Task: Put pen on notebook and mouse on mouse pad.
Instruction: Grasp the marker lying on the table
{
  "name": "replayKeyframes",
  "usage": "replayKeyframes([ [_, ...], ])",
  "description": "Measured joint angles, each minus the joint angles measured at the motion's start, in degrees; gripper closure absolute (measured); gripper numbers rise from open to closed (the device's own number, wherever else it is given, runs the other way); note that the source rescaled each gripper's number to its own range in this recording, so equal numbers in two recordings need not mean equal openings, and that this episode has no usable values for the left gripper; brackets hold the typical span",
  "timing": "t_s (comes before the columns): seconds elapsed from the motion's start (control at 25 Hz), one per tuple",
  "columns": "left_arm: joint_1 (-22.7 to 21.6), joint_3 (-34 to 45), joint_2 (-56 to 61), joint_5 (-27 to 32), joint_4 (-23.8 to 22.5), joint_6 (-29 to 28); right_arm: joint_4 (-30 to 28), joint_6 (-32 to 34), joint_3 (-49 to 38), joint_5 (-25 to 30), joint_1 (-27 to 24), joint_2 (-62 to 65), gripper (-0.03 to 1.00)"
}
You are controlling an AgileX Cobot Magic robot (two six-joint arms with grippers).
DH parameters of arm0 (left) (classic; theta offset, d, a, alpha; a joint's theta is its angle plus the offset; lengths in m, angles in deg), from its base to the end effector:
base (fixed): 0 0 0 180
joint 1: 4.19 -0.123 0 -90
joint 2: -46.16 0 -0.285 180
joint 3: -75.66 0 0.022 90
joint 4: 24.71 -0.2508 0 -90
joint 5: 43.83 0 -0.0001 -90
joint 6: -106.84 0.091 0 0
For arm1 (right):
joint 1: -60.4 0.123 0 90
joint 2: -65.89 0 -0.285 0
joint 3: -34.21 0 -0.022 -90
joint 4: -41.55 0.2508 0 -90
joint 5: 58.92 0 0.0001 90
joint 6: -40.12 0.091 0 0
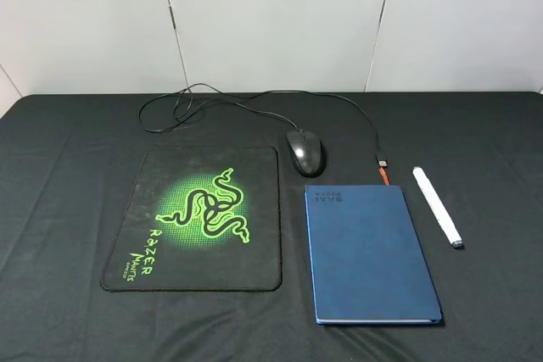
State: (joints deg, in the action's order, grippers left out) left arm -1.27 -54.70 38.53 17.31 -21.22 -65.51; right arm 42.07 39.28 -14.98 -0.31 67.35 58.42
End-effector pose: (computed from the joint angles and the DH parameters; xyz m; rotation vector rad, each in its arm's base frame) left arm -0.0037 -0.0047 0.2717 0.1927 2.0562 -0.0223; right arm -0.0030 0.0003 0.2773 -0.1369 2.0080 0.0788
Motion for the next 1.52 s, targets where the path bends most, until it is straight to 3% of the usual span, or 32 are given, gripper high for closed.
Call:
replayKeyframes([
  [1.52, 0.0, 0.0, 0.0, 0.0, 0.0, 0.0, 0.1, 0.0, 0.0, 0.0, 0.0, 0.0, -0.03],
])
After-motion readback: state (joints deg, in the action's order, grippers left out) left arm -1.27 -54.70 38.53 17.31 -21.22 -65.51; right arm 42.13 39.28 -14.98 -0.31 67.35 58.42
